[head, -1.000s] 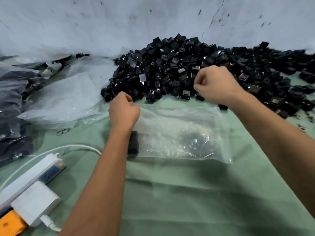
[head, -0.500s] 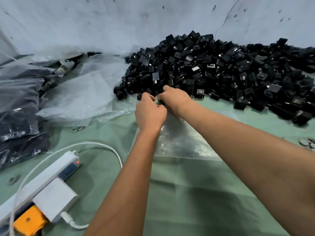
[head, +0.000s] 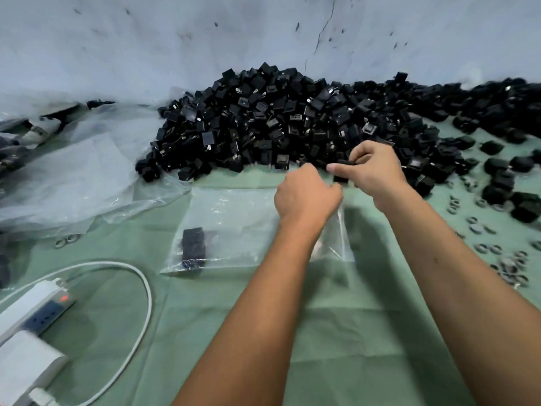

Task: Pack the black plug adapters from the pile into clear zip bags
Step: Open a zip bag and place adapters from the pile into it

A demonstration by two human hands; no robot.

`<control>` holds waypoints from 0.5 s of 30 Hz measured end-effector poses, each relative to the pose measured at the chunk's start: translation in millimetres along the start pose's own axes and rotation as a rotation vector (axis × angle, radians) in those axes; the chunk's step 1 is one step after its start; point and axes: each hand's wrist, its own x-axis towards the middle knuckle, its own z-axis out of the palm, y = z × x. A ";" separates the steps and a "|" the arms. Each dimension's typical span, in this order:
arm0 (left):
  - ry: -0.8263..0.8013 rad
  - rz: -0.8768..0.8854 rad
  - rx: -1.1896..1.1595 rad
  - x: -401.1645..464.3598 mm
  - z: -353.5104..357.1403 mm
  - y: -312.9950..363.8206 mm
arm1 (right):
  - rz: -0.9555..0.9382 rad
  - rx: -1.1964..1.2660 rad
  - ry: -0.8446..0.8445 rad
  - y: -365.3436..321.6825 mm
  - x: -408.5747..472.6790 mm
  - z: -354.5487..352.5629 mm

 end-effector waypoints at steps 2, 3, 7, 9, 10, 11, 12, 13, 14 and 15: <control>-0.056 0.003 0.102 -4.4 8.2 16.8 | 0.041 0.006 -0.056 13.9 -6.3 -18.7; -0.087 -0.003 0.143 -5.3 11.0 21.3 | 0.065 0.017 -0.109 19.3 -10.0 -25.9; -0.075 -0.027 0.140 -5.2 8.9 20.7 | 0.130 0.112 -0.369 30.0 -23.2 -43.6; -0.069 -0.034 0.082 -5.2 -0.3 19.4 | 0.181 0.211 -0.529 30.1 -26.7 -46.8; -0.077 -0.035 0.060 -5.1 -5.7 19.4 | 0.201 0.254 -0.607 28.5 -28.1 -46.8; -0.084 -0.034 0.049 -5.3 -11.2 19.0 | 0.201 0.260 -0.675 26.5 -29.6 -46.0; -0.091 -0.031 0.044 -5.3 -17.5 18.6 | 0.181 0.231 -0.739 24.1 -30.8 -43.1; -0.100 -0.025 0.039 -5.3 -23.8 18.8 | 0.149 0.180 -0.788 20.5 -32.4 -39.0; -0.106 -0.002 0.040 -5.9 -30.6 20.0 | 0.103 0.118 -0.835 15.8 -35.1 -34.7; -0.110 0.028 0.047 -6.3 -36.2 22.0 | 0.055 0.056 -0.858 10.9 -38.3 -29.3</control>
